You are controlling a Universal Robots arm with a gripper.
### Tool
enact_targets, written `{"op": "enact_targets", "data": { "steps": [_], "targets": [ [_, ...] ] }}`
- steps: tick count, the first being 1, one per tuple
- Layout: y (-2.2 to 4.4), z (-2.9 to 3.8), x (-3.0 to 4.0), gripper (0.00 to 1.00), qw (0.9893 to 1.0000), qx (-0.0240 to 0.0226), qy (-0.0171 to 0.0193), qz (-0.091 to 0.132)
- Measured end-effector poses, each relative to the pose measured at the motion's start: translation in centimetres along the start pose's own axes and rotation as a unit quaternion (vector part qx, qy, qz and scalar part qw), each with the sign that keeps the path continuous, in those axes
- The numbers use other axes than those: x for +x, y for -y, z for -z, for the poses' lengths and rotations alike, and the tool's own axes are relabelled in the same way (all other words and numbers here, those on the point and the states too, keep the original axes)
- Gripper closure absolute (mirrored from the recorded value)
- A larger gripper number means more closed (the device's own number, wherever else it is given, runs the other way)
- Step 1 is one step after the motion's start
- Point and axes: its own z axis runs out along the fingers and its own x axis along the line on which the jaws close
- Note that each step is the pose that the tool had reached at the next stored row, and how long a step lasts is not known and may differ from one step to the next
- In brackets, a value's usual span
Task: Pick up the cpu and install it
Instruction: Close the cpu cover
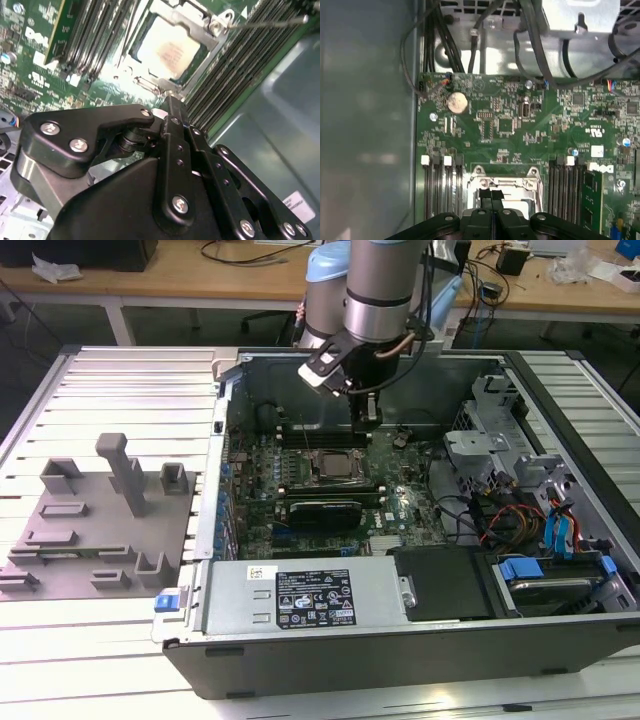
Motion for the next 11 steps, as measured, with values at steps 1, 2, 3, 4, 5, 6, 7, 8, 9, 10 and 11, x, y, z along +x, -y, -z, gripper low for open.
{"op": "enact_targets", "data": {
  "steps": [1,2,3,4,5,6,7,8,9,10,11],
  "targets": [
    [0.13,-0.04,-0.11,0.89,1.0,0.0,0.0,0.0],
    [0.3,-0.12,-0.29,0.89,1.0,0.0,0.0,0.0],
    [0.4,-0.18,-0.41,0.89,1.0,0.0,0.0,0.0],
    [0.5,-0.24,-0.53,0.89,1.0,0.0,0.0,0.0],
    [0.61,-0.31,-0.68,0.89,1.0,0.0,0.0,0.0],
    [0.72,-0.38,-0.82,0.89,1.0,0.0,0.0,0.0],
    [0.82,-0.43,-0.92,0.89,1.0,0.0,0.0,0.0],
    [0.98,-0.47,-1.07,0.89,1.0,0.0,0.0,0.0],
    [1.11,-0.49,-1.18,0.89,1.0,0.0,0.0,0.0],
    [1.22,-0.51,-1.26,0.89,1.0,0.0,0.0,0.0],
    [1.33,-0.53,-1.36,0.89,1.0,0.0,0.0,0.0]
  ]
}}
